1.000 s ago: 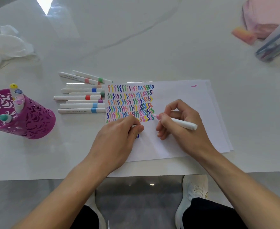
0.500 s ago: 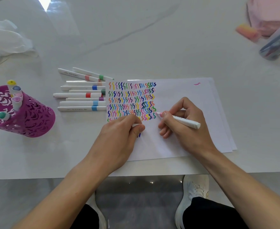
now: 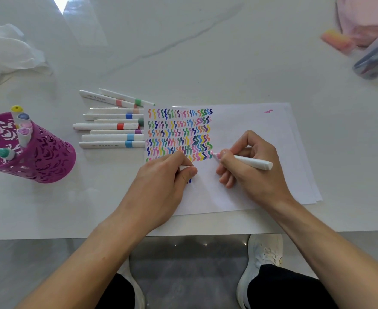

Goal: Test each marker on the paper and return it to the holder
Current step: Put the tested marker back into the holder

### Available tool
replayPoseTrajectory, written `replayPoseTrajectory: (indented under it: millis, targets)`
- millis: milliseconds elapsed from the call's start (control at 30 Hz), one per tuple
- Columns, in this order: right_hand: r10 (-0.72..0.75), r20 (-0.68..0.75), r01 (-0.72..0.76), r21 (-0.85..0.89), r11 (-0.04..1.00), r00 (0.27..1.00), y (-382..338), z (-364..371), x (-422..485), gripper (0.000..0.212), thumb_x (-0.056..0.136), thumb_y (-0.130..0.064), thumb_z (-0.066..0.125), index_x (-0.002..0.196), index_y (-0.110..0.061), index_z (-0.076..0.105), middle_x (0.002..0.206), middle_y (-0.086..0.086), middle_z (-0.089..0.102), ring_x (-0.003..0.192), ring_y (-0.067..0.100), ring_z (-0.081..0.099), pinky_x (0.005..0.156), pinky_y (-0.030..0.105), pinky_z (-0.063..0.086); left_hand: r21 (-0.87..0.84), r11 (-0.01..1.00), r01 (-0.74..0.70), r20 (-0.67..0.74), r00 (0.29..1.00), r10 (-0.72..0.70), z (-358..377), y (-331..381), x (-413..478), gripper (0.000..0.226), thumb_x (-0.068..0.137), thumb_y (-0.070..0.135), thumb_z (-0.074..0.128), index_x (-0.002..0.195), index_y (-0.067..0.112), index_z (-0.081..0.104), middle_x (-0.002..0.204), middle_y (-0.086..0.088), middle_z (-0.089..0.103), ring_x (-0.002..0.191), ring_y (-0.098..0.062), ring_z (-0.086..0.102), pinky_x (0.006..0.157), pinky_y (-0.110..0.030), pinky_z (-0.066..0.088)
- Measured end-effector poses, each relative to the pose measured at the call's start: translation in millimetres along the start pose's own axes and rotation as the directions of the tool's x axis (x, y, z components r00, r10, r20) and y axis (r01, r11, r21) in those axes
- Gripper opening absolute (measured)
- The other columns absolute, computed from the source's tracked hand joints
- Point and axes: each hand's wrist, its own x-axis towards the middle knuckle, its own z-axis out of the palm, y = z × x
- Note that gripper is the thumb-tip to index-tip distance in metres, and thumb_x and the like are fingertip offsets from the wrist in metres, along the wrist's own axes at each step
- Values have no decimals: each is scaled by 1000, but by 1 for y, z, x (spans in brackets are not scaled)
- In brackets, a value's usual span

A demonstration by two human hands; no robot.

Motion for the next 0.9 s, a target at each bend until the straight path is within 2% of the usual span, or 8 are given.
replayPoseTrajectory:
  millis: [133, 300, 467, 600, 733, 900]
  targets:
    - [17, -23, -17, -1, 1000, 1000, -1, 0, -1, 27, 91, -9, 73, 78, -6, 50, 62, 14, 71, 47, 33, 66, 45, 33, 49, -6, 1000, 16, 9, 1000, -16, 0, 0, 0, 13, 100, 41, 53, 100, 30, 60, 93, 21, 55, 88, -6, 53, 71, -16, 42]
    - [27, -11, -28, -13, 1000, 1000, -3, 1, -2, 27, 89, -6, 74, 76, -7, 50, 60, 14, 70, 45, 30, 65, 43, 30, 48, -20, 999, 40, 9, 999, -40, 0, 1, 1, 14, 100, 41, 53, 101, 29, 60, 93, 22, 55, 91, -7, 53, 78, -24, 46]
    - [6, -95, 5, 112, 994, 995, -1, -2, -3, 27, 92, -3, 70, 78, -7, 47, 60, 18, 69, 44, 35, 62, 41, 30, 44, -20, 999, 40, 1, 999, -40, 0, 0, 2, 12, 99, 42, 55, 99, 31, 61, 81, 27, 52, 81, -3, 53, 69, -18, 41]
    - [-24, -112, 36, 111, 993, 993, -1, -4, -6, 24, 93, -5, 69, 80, -7, 49, 61, 17, 68, 46, 34, 62, 41, 28, 44, -25, 998, 53, 1, 999, -53, -4, 2, 1, 8, 97, 42, 59, 97, 34, 60, 78, 25, 53, 75, 2, 52, 62, -11, 36]
    - [-71, -140, 84, 88, 993, 988, -5, -4, -14, 21, 92, -4, 71, 85, -7, 51, 60, 15, 66, 47, 21, 60, 43, 24, 44, -21, 999, 39, -34, 999, -39, -1, 2, -4, 11, 95, 39, 63, 103, 32, 59, 81, 21, 54, 77, 3, 51, 65, -11, 37]
    - [-167, -101, 173, 59, 983, 981, -10, 0, -21, 20, 91, -8, 76, 93, -10, 56, 66, 19, 65, 56, 34, 61, 47, 24, 47, -34, 999, -5, -107, 994, 1, 1, 6, -9, 17, 93, 32, 68, 107, 31, 58, 94, 21, 57, 78, 5, 52, 67, -7, 37]
